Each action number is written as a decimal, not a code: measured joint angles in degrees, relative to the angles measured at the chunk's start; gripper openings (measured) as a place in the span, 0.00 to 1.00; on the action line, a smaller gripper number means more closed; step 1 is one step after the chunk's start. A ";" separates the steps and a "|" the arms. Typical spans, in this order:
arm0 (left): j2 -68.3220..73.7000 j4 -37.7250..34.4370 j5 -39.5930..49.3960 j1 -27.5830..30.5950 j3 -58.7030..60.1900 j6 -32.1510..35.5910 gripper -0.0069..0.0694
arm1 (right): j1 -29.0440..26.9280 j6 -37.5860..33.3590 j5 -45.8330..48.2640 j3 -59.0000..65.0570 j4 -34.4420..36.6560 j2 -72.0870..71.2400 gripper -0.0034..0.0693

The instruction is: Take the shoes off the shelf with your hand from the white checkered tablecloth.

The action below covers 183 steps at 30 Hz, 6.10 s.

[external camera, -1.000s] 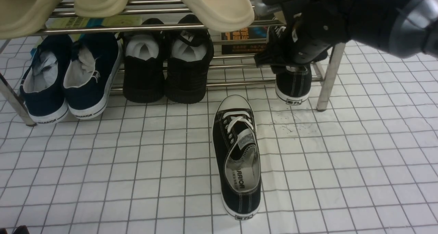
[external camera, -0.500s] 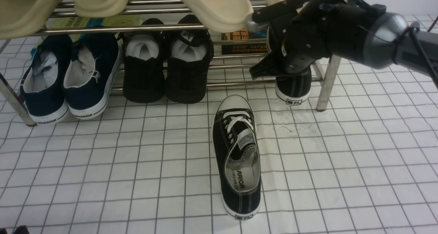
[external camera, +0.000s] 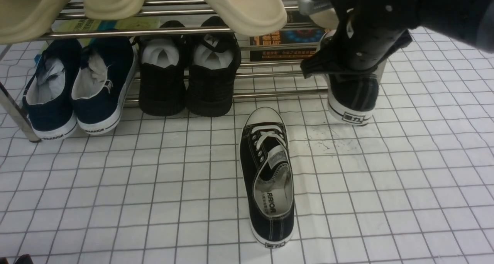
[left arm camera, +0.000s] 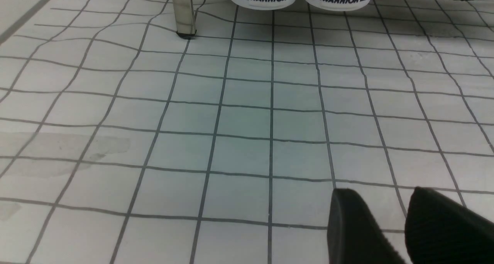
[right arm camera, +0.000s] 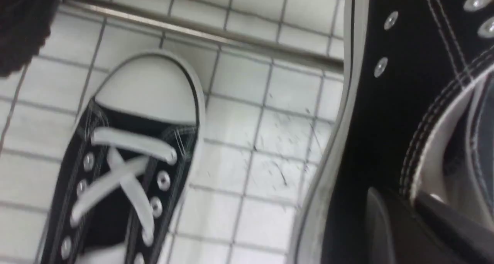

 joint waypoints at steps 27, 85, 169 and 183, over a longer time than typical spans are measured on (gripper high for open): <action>0.00 0.00 0.00 0.00 0.00 0.00 0.40 | 12.65 3.56 6.62 18.52 4.06 -12.72 0.05; 0.00 0.00 0.00 0.00 0.00 0.00 0.40 | 8.69 -4.87 11.18 16.69 8.87 -25.38 0.03; 0.00 0.00 0.00 0.00 0.00 0.00 0.40 | -36.71 -20.72 -36.97 98.89 17.70 -104.45 0.09; 0.00 0.00 0.00 0.00 0.00 0.00 0.40 | -36.71 -20.72 -36.90 98.89 17.70 -104.45 0.12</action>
